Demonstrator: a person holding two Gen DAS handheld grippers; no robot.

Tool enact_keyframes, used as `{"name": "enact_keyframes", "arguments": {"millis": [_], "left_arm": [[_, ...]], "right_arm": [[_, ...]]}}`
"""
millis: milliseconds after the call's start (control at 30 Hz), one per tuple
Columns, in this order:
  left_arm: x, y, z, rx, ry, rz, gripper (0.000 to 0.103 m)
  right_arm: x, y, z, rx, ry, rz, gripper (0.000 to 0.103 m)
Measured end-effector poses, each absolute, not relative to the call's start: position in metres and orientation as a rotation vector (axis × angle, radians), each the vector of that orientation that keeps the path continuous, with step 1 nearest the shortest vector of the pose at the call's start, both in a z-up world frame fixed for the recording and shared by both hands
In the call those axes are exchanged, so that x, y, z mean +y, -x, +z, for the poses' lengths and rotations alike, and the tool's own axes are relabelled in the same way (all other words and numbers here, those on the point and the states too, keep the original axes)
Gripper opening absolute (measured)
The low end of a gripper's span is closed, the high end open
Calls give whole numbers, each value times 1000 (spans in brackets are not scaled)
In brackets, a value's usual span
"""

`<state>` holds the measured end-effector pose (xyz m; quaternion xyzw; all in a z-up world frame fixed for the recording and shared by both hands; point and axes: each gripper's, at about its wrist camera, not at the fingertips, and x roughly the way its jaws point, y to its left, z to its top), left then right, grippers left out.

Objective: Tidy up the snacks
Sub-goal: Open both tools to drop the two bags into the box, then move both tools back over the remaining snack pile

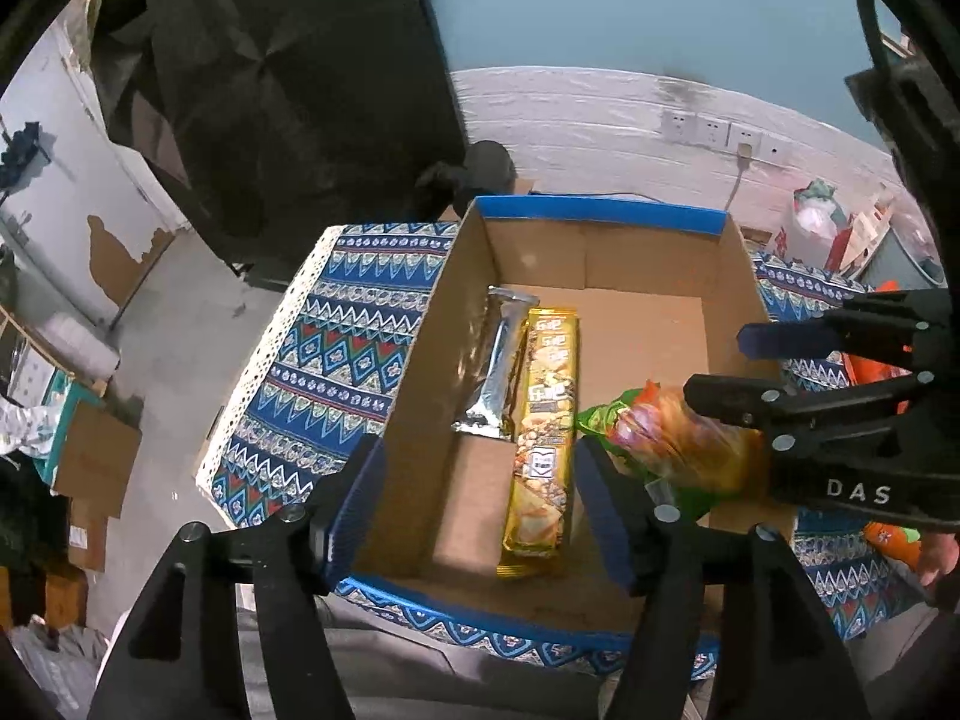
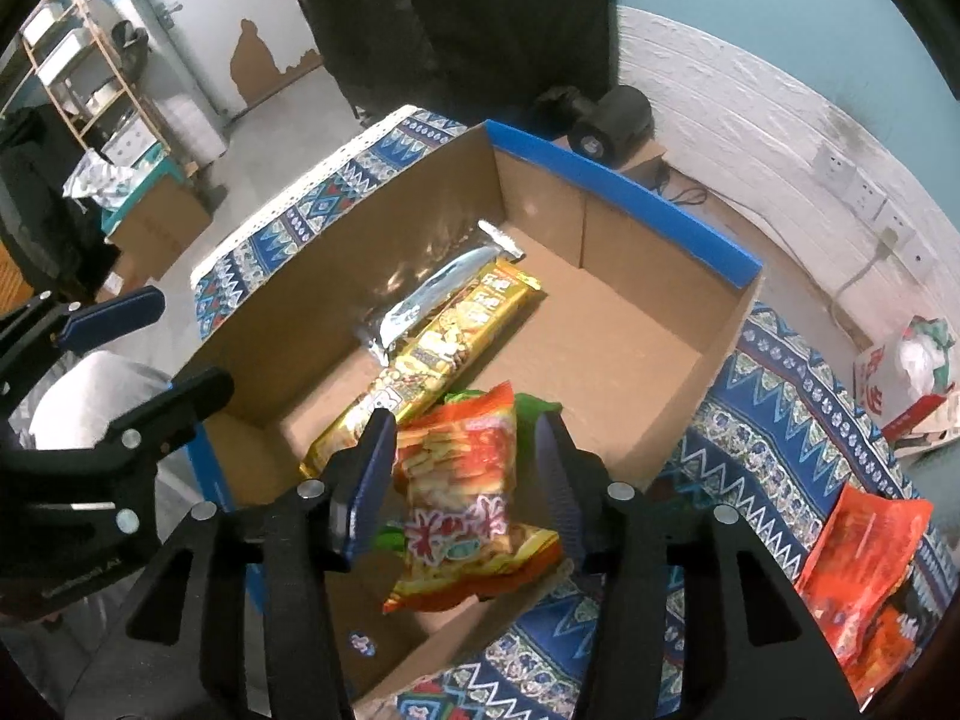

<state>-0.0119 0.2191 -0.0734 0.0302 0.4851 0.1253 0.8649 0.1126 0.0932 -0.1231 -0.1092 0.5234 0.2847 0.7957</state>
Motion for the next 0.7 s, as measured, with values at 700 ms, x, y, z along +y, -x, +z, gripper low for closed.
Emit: {"name": "enact_keyframes", "arguments": {"millis": [700], "left_arm": [[150, 2, -61, 1006, -61, 84, 74]], "right_arm": [[-8, -87, -81, 1062, 213, 401, 70]]}}
